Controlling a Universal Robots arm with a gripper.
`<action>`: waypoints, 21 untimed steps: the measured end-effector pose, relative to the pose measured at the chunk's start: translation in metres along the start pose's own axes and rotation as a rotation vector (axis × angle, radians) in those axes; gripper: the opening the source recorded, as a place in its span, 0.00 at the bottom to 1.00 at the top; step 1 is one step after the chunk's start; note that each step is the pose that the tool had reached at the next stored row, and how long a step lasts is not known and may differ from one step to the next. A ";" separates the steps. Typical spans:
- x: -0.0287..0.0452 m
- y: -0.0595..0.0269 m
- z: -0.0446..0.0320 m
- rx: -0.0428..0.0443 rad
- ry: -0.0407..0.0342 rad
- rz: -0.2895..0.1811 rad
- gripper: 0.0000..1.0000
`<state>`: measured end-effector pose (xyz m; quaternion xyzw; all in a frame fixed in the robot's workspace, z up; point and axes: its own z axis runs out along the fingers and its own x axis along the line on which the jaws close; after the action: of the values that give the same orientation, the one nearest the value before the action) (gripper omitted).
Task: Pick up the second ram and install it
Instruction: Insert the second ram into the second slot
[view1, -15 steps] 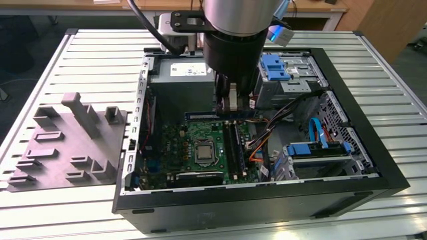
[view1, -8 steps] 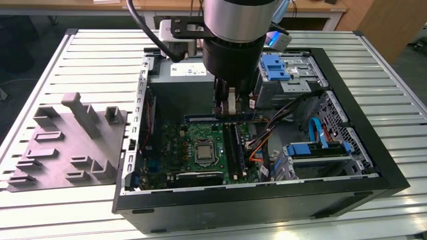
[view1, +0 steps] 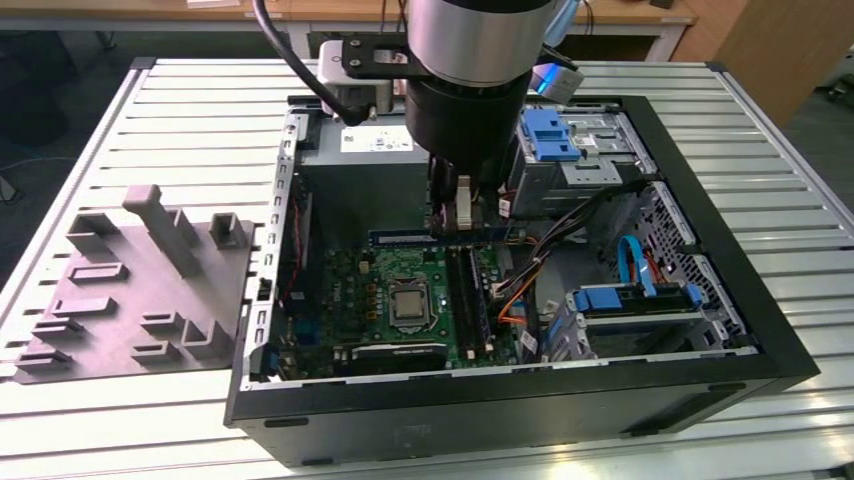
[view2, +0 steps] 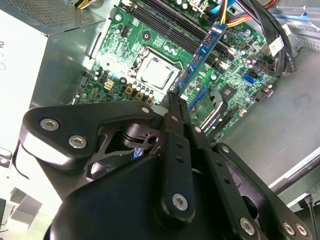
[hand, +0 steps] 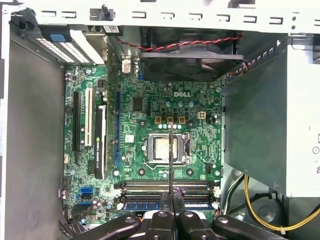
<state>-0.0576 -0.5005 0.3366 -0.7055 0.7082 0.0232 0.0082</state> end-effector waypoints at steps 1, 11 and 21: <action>0.0000 0.0000 0.0000 0.0000 0.0000 0.000 0.11; 0.0000 0.0000 0.0007 0.0040 -0.0020 0.090 0.11; 0.0001 0.0000 0.0016 0.0120 -0.0058 0.271 0.11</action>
<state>-0.0576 -0.5005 0.3350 -0.6034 0.7970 0.0219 0.0112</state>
